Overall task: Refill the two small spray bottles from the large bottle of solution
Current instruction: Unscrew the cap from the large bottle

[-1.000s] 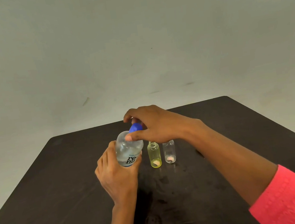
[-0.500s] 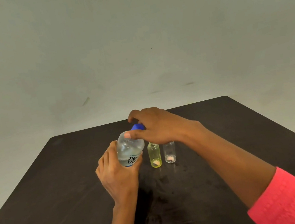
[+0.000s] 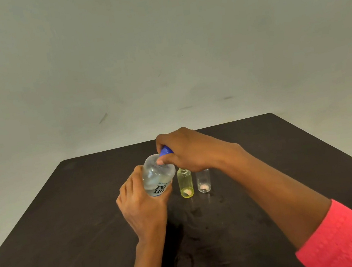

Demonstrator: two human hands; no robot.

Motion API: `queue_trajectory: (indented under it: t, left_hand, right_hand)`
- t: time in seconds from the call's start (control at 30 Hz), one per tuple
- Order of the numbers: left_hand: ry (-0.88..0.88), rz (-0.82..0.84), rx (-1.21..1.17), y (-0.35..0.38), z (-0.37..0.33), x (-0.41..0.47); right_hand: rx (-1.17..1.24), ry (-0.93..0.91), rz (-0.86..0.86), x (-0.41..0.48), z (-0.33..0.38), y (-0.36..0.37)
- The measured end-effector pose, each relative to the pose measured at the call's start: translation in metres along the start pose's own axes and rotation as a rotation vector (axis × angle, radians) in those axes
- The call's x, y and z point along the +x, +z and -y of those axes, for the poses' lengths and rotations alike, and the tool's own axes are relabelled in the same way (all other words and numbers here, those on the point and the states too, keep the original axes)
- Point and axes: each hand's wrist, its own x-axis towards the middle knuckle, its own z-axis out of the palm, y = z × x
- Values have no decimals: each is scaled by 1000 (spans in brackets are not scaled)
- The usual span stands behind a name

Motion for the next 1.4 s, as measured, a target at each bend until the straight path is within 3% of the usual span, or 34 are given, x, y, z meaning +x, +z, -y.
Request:
queue_trajectory:
  t: [0.1, 0.2, 0.37, 0.47, 0.57, 0.8, 1.03, 1.2, 1.3, 1.4]
  left_hand:
    - [-4, -4, -4, 0, -1, 1]
    - [-28, -19, 0, -1, -1, 2]
    - [-62, -44, -15, -2, 0, 3]
    - [-86, -47, -28, -2, 1, 3]
    - [-94, -52, -45, -1, 2, 4]
    - [-101, -47, -50, -1, 3, 3]
    - [-102, -45, -62, -3, 0, 2]
    - [-112, -40, -81, -4, 0, 2]
    - [-107, -42, -88, -6, -3, 3]
    - [-123, -45, -102, -8, -7, 4]
  right_hand:
    - [84, -108, -14, -4, -6, -9]
    - [257, -89, -154, -11, -18, -23]
    - [461, 152, -545, -24, -71, -29]
    - [477, 399, -660, -30, -116, -5]
    - [430, 572, -680, -42, -149, 25]
    - [342, 778, -711, -58, -188, 59]
    - [460, 971, -652, -69, -207, 70]
    - [474, 962, -597, -70, -202, 66]
    - [432, 837, -766, -63, -184, 57]
    - [575, 562, -931, -49, -138, 46]
